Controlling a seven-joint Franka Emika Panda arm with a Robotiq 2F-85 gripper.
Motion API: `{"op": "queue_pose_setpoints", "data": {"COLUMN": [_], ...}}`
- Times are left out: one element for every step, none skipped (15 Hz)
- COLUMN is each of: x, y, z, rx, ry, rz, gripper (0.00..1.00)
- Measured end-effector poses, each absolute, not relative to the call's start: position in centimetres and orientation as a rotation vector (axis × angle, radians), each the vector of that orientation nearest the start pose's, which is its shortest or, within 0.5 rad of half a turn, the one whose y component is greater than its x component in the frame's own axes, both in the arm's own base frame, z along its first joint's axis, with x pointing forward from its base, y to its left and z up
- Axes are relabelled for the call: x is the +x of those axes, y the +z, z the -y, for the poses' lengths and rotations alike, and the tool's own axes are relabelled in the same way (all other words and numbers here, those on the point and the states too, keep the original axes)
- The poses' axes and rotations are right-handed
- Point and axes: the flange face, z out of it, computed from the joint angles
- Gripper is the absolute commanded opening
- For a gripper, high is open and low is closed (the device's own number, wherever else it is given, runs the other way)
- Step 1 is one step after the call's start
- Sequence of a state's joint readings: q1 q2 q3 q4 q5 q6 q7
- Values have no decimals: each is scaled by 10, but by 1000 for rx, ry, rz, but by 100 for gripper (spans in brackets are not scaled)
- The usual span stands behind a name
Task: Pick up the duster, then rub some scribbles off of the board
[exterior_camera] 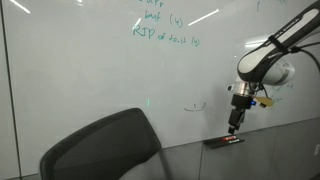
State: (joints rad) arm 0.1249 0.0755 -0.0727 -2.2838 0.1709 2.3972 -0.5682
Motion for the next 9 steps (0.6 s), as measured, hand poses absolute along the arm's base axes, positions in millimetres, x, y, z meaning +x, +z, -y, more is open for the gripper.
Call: {"op": "queue_pose_setpoints", "data": {"x": [537, 545, 549, 550, 549, 546, 541, 536, 531], "y": [308, 292, 275, 259, 244, 229, 215, 203, 193], "z": [-36, -43, -52, -60, -70, -79, -88, -97, -107], "rx": [-2909, -2878, -2849, -2823, -2805, -2794, -2791, -2791, -2791], "ry": [-82, -57, -24, 10, 48, 84, 121, 158, 192], "rz": [789, 842, 903, 955, 999, 1037, 1070, 1095, 1108], "gripper": [100, 100, 100, 100, 100, 100, 100, 100, 100]}}
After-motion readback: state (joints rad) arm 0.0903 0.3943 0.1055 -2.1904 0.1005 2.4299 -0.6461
